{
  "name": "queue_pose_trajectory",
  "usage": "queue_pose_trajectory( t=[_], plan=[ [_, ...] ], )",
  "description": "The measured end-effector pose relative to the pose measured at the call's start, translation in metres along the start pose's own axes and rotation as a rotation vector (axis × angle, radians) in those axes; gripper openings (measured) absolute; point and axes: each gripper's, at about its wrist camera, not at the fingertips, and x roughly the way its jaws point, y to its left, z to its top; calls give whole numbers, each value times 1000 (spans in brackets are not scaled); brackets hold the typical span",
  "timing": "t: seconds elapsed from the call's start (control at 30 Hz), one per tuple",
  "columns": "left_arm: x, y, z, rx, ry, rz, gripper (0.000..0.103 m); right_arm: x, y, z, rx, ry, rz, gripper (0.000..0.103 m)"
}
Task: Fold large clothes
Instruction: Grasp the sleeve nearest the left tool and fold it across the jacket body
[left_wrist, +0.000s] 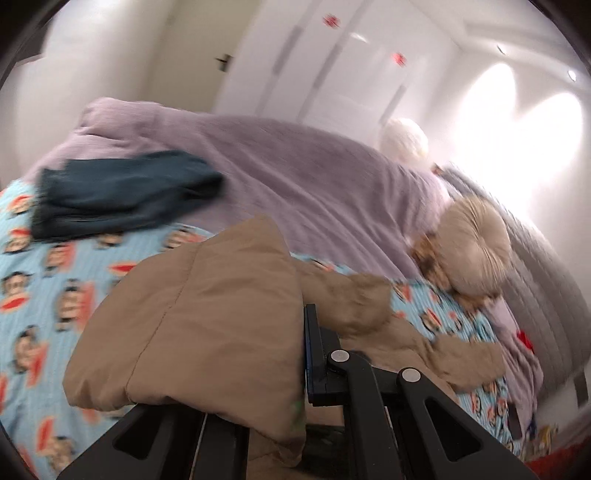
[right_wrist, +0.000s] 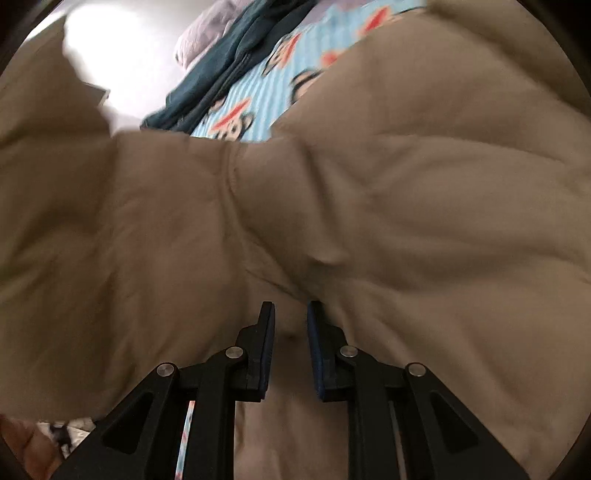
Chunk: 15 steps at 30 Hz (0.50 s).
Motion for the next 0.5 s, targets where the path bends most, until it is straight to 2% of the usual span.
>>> queue_pose_trajectory(
  t=[0.07, 0.1, 0.13, 0.23, 0.3, 0.37, 0.43, 0.47, 0.5],
  plan=[
    [34, -30, -7, 39, 60, -26, 8, -35, -24, -10, 39, -43, -29, 20],
    [52, -44, -12, 72, 90, -14, 8, -54, -40, -15, 72, -66, -56, 20],
    [71, -56, -19, 105, 124, 8, 8, -73, -57, -20, 112, -90, -75, 20],
    [136, -89, -58, 246, 259, 165, 9, -129, -107, -39, 210, -167, -162, 20],
    [161, -100, -78, 288, 330, 211, 9, -150, -128, -47, 238, -192, -214, 20],
    [168, -104, -92, 310, 368, 235, 9, -163, -144, -54, 259, -205, -261, 20],
    [166, -106, -96, 331, 371, 250, 27, -167, -157, -57, 276, -207, -277, 20],
    [163, -108, -97, 338, 371, 245, 67, -168, -159, -54, 285, -208, -282, 20],
    [155, -109, -96, 345, 350, 250, 99, -168, -164, -55, 289, -209, -286, 20]
  ],
)
